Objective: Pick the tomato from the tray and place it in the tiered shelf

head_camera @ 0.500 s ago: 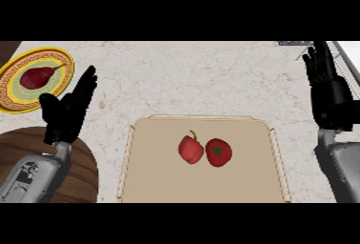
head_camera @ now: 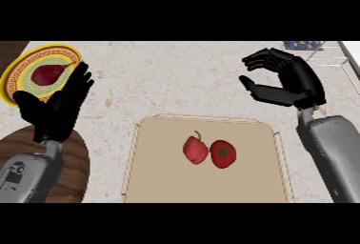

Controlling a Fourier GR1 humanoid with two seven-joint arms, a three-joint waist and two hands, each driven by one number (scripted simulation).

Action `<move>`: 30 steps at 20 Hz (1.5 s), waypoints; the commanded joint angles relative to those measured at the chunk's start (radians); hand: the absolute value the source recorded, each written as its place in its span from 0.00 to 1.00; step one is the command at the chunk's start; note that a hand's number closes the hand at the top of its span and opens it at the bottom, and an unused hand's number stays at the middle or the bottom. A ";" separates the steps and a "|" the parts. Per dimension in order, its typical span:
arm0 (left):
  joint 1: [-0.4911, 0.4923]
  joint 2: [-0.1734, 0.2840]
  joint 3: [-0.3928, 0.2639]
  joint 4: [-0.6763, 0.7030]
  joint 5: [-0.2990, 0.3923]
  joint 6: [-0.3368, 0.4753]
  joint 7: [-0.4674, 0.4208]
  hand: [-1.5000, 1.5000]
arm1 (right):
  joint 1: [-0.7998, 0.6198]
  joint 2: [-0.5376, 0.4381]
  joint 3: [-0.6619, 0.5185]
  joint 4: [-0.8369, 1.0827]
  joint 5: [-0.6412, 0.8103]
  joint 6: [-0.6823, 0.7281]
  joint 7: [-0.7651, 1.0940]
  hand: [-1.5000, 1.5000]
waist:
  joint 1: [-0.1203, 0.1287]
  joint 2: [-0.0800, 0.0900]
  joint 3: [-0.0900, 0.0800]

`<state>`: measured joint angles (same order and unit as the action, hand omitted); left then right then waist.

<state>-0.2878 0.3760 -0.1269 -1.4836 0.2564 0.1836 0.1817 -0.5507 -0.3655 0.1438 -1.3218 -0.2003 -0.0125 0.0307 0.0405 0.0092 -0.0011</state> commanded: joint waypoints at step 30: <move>0.091 -0.014 0.058 -0.086 0.009 -0.044 0.048 0.50 | -0.196 -0.037 0.522 -0.475 0.350 0.548 0.767 0.00 | -0.035 -0.015 0.001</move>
<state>-0.2345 0.3543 -0.0631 -1.4827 0.2668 0.1369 0.1687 -0.7870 -0.4802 0.6021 -1.7371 0.0804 0.5534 0.6818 0.0012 -0.0047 -0.0012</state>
